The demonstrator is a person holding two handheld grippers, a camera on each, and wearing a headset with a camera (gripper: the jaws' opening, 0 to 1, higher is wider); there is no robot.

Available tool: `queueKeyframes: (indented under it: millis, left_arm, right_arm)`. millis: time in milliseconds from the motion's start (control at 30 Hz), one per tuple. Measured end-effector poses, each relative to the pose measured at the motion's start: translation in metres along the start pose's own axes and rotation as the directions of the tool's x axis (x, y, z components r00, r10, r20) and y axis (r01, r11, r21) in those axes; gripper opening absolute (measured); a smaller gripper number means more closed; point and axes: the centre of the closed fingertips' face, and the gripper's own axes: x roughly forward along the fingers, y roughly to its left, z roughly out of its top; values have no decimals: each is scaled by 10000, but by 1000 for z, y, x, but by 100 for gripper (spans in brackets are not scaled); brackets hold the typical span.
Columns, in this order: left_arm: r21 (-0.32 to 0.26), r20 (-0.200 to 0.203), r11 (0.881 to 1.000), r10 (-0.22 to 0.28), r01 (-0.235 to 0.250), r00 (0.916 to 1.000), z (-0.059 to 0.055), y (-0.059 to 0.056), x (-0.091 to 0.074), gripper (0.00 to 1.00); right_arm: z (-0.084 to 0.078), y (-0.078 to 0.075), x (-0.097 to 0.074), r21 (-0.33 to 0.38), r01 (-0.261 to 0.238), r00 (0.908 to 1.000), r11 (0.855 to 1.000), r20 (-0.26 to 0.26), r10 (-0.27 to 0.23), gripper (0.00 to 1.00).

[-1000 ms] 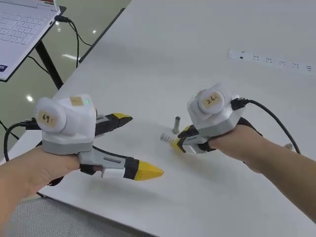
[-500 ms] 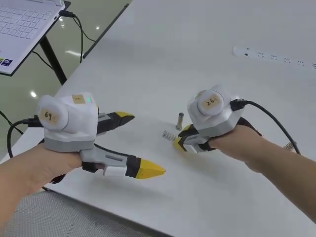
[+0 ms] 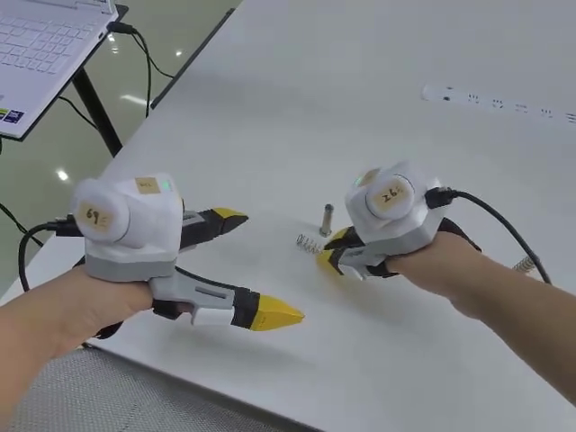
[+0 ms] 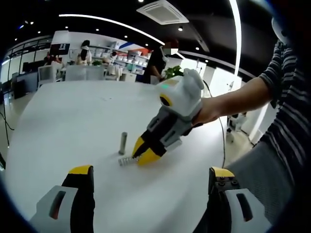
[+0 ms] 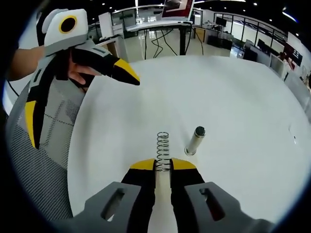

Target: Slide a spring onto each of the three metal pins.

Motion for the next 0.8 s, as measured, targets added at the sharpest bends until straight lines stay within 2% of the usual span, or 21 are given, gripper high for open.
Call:
queueKeyframes:
  millis: [200, 400, 600, 800]
  left_arm:
    - [141, -18, 9996, -233, 233, 9997, 5, -7, 10, 95]
    - [252, -162, 9974, -670, 674, 9976, 3, -21, 21, 92]
    - [351, -253, 9940, -1026, 1035, 9944, 4, -32, 31, 91]
    - [425, -264, 9903, -1312, 1322, 9910, 6, -38, 39, 87]
  right_arm:
    - [-11, 4, -23, -156, -58, 9999, 9999, 117, 60, 8]
    - [-25, 5, -48, -140, 17, 9998, 9999, 187, -15, 8]
    - [-30, 9, -72, -522, 2, 9992, 9986, 412, 19, 8]
    - [-38, 13, -85, -988, -35, 9995, 9951, 323, 67, 8]
